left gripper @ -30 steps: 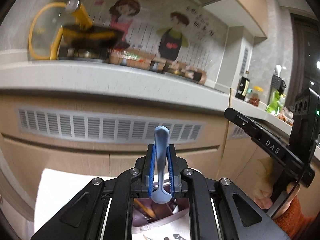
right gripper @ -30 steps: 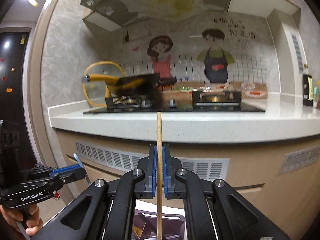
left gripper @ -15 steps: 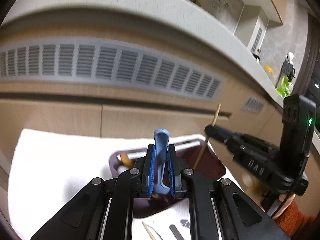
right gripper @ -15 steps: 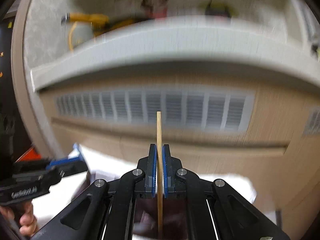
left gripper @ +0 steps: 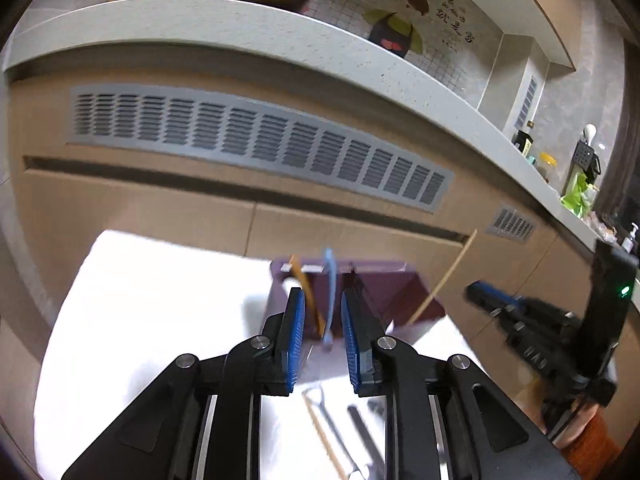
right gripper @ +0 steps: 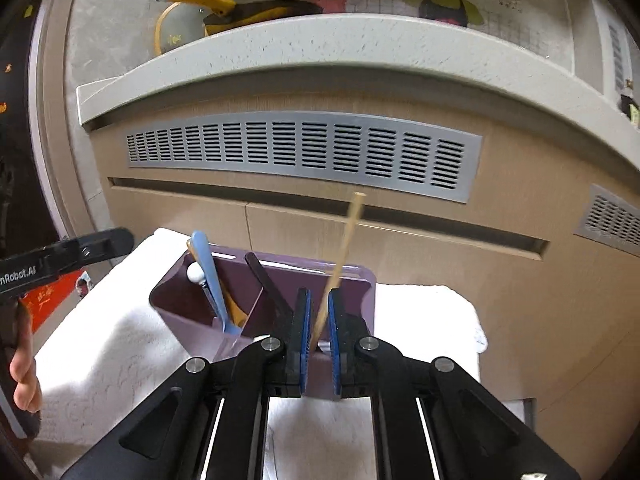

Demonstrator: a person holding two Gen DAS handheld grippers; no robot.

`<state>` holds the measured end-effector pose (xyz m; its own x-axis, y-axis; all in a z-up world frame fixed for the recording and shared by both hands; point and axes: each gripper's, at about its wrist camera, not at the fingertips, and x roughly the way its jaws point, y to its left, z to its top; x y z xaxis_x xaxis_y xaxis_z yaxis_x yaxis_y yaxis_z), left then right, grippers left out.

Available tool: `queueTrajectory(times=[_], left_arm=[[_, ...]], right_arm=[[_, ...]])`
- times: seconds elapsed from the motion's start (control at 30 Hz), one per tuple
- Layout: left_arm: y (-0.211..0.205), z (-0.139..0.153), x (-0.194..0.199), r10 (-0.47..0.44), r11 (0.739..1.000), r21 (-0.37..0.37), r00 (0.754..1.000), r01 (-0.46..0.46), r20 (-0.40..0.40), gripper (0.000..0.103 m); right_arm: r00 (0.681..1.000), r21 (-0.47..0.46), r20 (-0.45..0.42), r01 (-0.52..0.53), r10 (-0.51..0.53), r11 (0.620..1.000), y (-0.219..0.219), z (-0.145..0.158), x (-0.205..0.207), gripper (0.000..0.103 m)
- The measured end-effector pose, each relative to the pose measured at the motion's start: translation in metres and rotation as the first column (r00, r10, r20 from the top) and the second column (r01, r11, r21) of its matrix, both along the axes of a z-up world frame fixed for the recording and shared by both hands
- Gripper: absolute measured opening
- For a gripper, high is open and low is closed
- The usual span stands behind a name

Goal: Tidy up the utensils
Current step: 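Lift the chopstick and blue spatula and drop both into the purple caddy, then grasp the dark metal knife with the right gripper while the left grasps a wooden chopstick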

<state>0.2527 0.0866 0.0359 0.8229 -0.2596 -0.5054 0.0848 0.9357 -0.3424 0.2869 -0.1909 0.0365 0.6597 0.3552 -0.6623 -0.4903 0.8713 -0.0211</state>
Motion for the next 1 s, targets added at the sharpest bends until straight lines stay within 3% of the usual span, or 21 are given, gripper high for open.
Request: queueTrajectory(times=[0.17, 0.27, 0.4, 0.53, 0.67, 0.87, 1.0], left_arm=[[0.011, -0.019, -0.019, 0.036, 0.999, -0.029, 0.997, -0.038, -0.061, 0.021], [0.016, -0.028, -0.023, 0.046, 0.997, -0.061, 0.994, -0.052, -0.098, 0.021], [0.014, -0.039, -0.034, 0.051, 0.998, -0.038, 0.992, -0.056, -0.119, 0.022], [0.008, -0.066, -0.041, 0.023, 0.999, -0.028, 0.978, -0.029, -0.208, 0.022], [0.001, -0.088, -0.051, 0.025, 0.999, 0.030, 0.963, -0.017, -0.269, 0.022], [-0.001, -0.101, -0.060, 0.028, 0.999, 0.053, 0.953, -0.013, -0.302, 0.022], [-0.001, -0.102, -0.061, 0.022, 0.999, 0.048, 0.952, -0.008, -0.306, 0.022]], right_arm=[[0.999, 0.009, 0.043, 0.014, -0.014, 1.000, -0.020, 0.018, -0.026, 0.014], [1.000, 0.024, 0.014, 0.008, -0.008, 1.000, -0.024, 0.027, -0.022, 0.016], [0.998, 0.049, -0.043, -0.033, 0.035, 0.998, -0.026, 0.034, -0.023, 0.016], [0.962, 0.034, -0.214, -0.165, 0.168, 0.986, -0.015, 0.002, -0.036, 0.018], [0.901, 0.016, -0.387, -0.207, 0.197, 0.978, -0.003, -0.053, -0.059, 0.019], [0.891, -0.094, -0.427, -0.215, 0.156, 0.972, 0.025, -0.098, -0.075, 0.018], [0.892, -0.093, -0.437, -0.172, 0.115, 0.981, 0.040, -0.109, -0.065, 0.019]])
